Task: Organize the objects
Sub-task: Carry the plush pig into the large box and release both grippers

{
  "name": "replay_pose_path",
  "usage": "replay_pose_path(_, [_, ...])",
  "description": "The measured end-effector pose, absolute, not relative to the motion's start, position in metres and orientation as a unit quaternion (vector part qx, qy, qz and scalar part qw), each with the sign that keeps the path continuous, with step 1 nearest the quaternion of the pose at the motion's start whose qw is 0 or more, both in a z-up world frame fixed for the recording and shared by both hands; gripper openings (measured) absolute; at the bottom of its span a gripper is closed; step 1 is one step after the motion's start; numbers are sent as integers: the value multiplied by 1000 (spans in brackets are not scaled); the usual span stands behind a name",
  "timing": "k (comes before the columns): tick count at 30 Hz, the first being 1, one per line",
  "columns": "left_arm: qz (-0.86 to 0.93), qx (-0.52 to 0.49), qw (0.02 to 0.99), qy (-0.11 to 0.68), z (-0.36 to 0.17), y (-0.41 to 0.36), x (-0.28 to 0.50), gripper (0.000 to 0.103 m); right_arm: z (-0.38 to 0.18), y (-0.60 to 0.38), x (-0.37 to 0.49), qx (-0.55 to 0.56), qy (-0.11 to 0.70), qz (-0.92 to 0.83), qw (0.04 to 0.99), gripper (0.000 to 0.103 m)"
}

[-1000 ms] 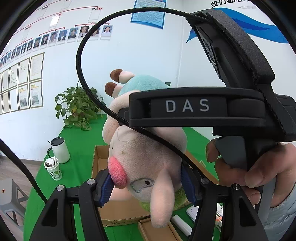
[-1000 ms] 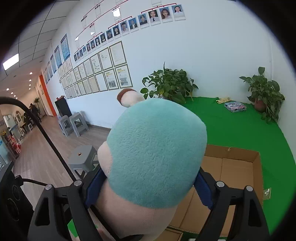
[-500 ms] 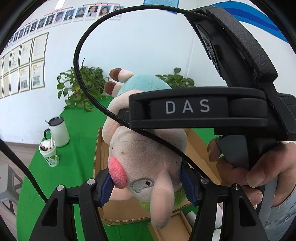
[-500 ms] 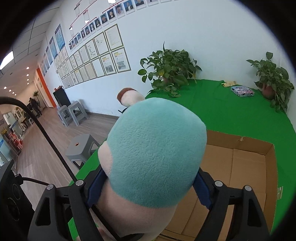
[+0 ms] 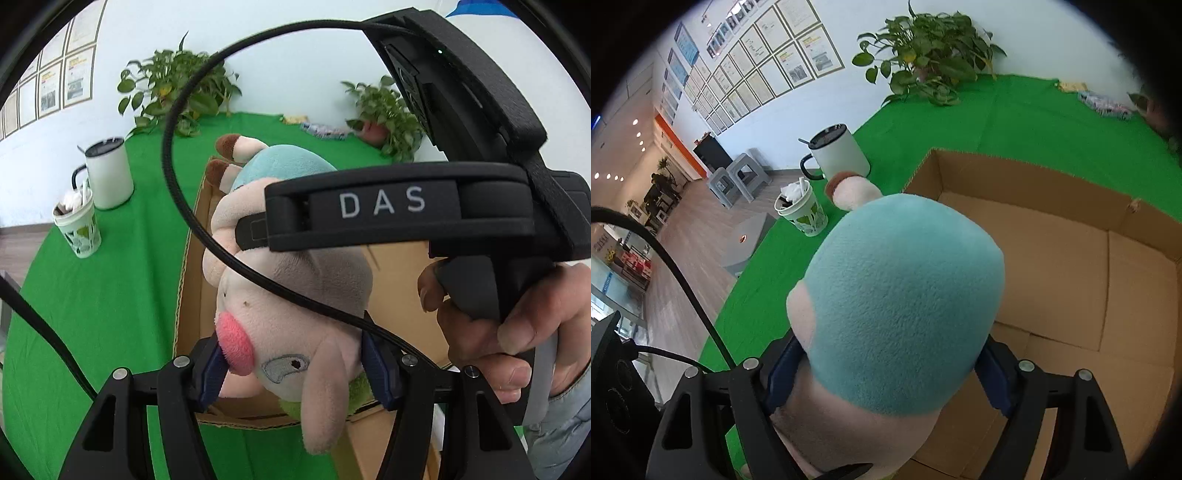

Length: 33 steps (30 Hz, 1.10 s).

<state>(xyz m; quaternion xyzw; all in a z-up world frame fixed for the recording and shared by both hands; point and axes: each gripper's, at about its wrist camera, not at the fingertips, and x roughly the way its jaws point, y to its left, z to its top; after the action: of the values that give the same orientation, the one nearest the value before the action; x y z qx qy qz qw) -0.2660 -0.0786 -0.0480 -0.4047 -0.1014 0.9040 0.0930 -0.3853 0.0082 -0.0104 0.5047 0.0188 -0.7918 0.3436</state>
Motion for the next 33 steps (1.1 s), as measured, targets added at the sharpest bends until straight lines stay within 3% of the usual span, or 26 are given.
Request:
replay_pose_path(9, [874, -465, 77, -122, -102, -98, -284, 61, -65, 5, -402, 572, -5, -744, 345, 81])
replay_pose_path(20, [874, -458, 80, -143, -99, -107, -260, 65, -74, 8, -392, 552, 14, -764, 335, 87])
replay_pose_path(28, [875, -453, 62, -162, -89, -103, -243, 55, -74, -9, -389, 537, 38, -783, 313, 89])
replay_pose_path(33, [874, -456, 51, -160, -91, -101, -246, 54, -76, -13, -389, 533, 43, -788, 303, 92])
